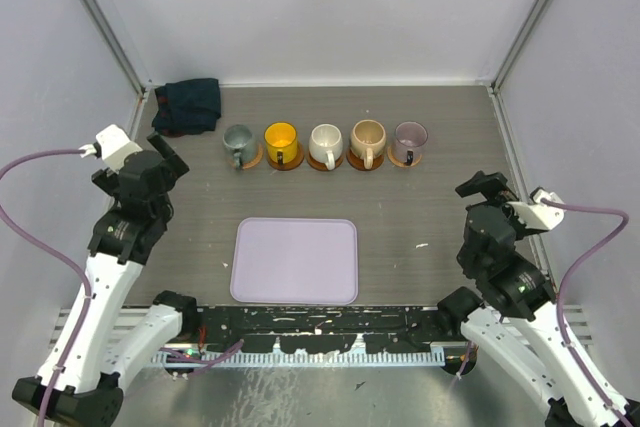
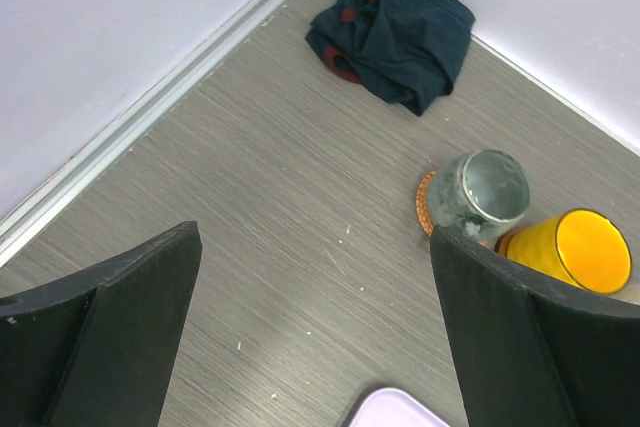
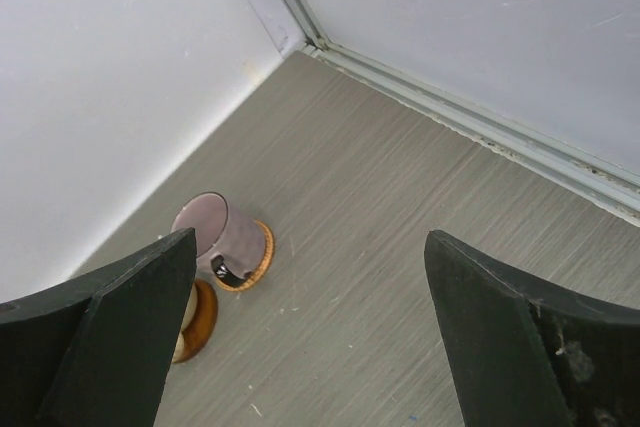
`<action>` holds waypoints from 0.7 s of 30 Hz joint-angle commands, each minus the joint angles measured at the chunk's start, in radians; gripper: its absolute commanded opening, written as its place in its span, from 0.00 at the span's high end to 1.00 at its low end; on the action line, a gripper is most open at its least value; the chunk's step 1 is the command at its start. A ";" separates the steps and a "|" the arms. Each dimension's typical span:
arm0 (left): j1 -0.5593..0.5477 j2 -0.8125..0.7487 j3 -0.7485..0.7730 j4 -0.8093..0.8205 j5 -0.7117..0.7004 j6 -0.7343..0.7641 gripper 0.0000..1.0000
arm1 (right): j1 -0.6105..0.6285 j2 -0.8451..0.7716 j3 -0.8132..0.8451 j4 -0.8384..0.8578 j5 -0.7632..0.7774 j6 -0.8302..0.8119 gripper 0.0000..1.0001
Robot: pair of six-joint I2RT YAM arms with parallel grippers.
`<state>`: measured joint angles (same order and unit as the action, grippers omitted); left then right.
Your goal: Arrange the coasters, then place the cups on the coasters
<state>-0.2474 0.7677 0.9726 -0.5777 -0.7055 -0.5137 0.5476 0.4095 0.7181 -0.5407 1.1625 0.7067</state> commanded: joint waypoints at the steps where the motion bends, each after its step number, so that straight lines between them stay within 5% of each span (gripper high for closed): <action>1: 0.001 0.012 0.033 0.001 -0.113 -0.068 0.02 | 0.000 0.015 0.024 -0.027 0.030 0.038 0.00; 21: 0.002 -0.112 -0.051 0.055 -0.160 -0.066 0.02 | 0.000 -0.006 0.007 -0.020 0.019 0.023 0.00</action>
<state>-0.2474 0.6712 0.9188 -0.5690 -0.8040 -0.5613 0.5476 0.3977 0.7181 -0.5728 1.1656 0.7181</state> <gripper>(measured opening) 0.981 0.999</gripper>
